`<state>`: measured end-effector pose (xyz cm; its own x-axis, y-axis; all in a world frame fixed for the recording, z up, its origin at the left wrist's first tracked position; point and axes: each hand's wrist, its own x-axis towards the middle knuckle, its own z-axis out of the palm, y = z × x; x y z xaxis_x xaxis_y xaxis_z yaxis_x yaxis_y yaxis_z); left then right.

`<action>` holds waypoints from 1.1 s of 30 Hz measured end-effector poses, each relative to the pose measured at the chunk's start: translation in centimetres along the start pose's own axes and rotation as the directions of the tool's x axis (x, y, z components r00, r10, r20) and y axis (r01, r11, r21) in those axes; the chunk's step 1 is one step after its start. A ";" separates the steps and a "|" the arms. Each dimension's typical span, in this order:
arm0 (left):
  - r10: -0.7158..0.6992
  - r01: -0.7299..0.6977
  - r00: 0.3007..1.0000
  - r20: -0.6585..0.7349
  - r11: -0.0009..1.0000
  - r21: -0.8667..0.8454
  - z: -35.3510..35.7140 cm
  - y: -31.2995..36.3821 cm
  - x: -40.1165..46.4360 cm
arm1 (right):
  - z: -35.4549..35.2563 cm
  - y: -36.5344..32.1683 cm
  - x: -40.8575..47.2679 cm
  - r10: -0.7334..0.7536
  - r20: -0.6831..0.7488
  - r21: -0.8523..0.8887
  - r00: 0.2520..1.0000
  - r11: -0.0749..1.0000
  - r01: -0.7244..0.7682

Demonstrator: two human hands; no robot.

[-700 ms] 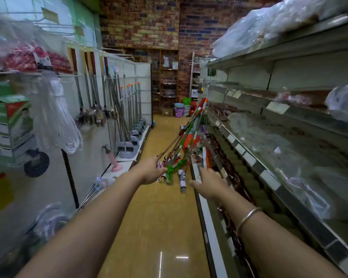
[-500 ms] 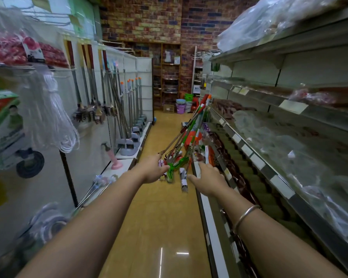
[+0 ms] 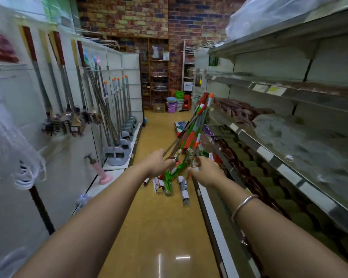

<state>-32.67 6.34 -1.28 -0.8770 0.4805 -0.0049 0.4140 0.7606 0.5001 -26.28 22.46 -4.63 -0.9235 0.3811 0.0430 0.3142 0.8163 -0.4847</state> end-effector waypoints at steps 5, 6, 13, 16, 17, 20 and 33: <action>0.021 -0.017 0.997 0.074 0.999 -0.046 -1.0 -1.9 9.4 | 1.6 -0.8 9.2 0.065 0.002 0.014 0.998 0.998 -0.065; 0.027 -0.023 0.996 0.087 0.999 -0.042 -0.9 -2.3 11.3 | 1.9 -0.8 10.9 0.073 0.005 0.016 0.997 0.997 -0.073; 0.050 -0.049 0.993 0.110 0.999 -0.020 0.6 -4.1 26.1 | 4.4 1.0 24.9 0.105 0.028 0.022 0.994 0.994 -0.106; 0.064 -0.064 0.990 0.124 0.998 -0.004 1.5 -4.3 32.9 | 4.7 2.3 31.9 0.116 0.016 0.063 0.993 0.991 -0.117; 0.068 -0.066 0.989 0.133 0.998 -0.012 1.8 -4.3 35.3 | 4.8 2.8 34.2 0.121 0.016 0.073 0.993 0.990 -0.121; 0.073 -0.070 0.986 0.147 0.997 -0.021 2.3 -4.1 42.8 | 4.7 4.0 41.5 0.129 0.017 0.103 0.992 0.986 -0.130; 0.177 -0.172 0.961 0.211 0.984 -0.042 3.6 -3.0 69.7 | 5.2 7.8 65.7 0.225 0.075 0.258 0.971 0.937 -0.237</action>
<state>-94.21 39.11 -6.20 -0.7182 0.6887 -0.0991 0.5481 0.6478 0.5291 -85.71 51.59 -10.16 -0.8428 0.5215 -0.1330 0.4566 0.5621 -0.6896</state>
